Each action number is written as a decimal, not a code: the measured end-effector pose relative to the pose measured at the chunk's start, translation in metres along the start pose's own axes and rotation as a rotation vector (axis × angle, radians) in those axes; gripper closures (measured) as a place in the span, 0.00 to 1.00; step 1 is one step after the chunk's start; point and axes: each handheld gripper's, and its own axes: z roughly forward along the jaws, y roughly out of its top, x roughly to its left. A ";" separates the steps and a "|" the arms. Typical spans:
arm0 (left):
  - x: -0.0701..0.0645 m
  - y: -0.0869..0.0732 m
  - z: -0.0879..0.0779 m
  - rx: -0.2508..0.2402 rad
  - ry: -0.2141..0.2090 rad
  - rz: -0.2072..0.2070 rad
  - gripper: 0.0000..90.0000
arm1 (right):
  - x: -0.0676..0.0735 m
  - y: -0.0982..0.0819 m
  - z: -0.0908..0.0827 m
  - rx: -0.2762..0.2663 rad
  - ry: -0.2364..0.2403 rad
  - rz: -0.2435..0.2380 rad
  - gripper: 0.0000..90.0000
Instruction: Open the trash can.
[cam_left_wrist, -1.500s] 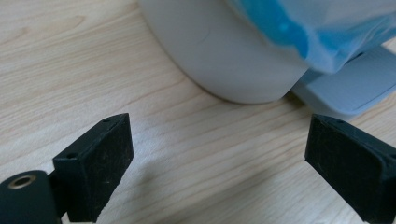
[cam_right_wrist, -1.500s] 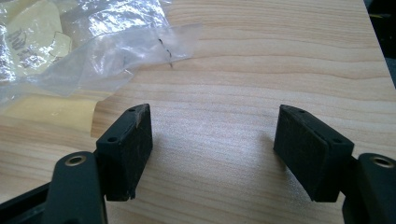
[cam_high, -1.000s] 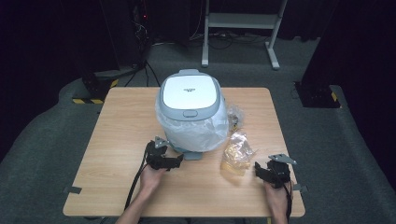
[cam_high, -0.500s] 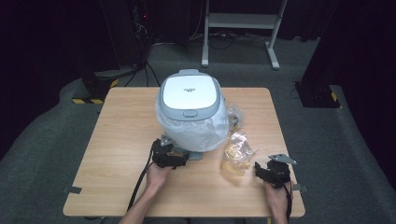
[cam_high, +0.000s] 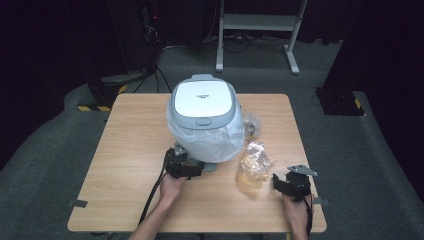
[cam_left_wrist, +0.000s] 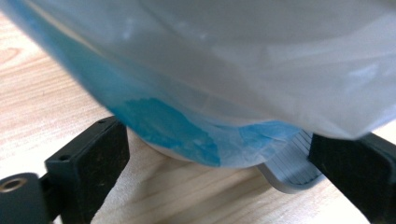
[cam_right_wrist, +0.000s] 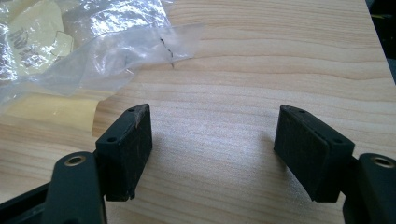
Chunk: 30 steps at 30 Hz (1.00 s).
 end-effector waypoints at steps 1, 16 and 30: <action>0.000 0.000 0.000 0.000 0.000 0.000 0.03 | 0.000 0.000 0.000 0.000 0.000 0.000 0.31; 0.005 -0.001 0.006 0.005 -0.026 0.036 0.01 | 0.000 0.000 0.000 -0.001 0.001 -0.003 0.30; 0.009 -0.001 0.005 0.036 -0.030 0.115 0.00 | 0.000 0.000 0.000 -0.001 0.002 -0.003 0.30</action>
